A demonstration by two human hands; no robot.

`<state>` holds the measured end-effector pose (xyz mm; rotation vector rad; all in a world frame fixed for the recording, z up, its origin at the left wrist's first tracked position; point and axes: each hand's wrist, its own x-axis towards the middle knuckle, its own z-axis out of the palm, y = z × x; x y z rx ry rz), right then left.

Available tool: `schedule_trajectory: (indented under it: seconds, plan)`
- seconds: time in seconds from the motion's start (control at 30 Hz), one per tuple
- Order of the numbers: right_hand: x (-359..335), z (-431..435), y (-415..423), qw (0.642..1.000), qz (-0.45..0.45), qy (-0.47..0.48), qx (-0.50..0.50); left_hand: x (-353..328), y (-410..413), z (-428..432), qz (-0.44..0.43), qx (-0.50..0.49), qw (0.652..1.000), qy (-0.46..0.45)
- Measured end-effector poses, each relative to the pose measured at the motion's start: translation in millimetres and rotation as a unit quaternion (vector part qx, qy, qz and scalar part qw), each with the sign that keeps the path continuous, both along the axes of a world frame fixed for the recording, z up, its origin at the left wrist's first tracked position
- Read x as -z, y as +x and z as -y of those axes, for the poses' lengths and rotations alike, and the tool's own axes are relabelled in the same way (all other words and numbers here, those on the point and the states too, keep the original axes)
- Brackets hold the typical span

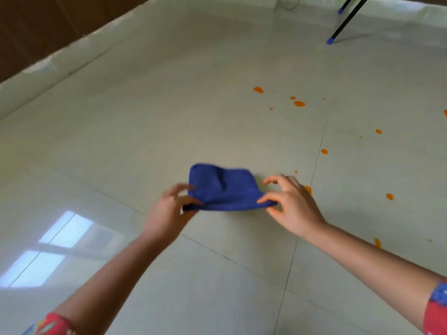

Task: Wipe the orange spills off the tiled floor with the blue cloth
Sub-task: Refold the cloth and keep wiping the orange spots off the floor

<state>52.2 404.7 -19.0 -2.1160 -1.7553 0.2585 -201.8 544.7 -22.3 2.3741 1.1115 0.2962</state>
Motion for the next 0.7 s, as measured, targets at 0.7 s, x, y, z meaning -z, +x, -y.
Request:
schedule_trajectory:
  seconds: [0.7]
  plan:
    - [126, 10, 9, 0.959, 0.161, -0.09, -0.216, 118, -8, 44, -0.055, 0.084, 0.99, 0.094]
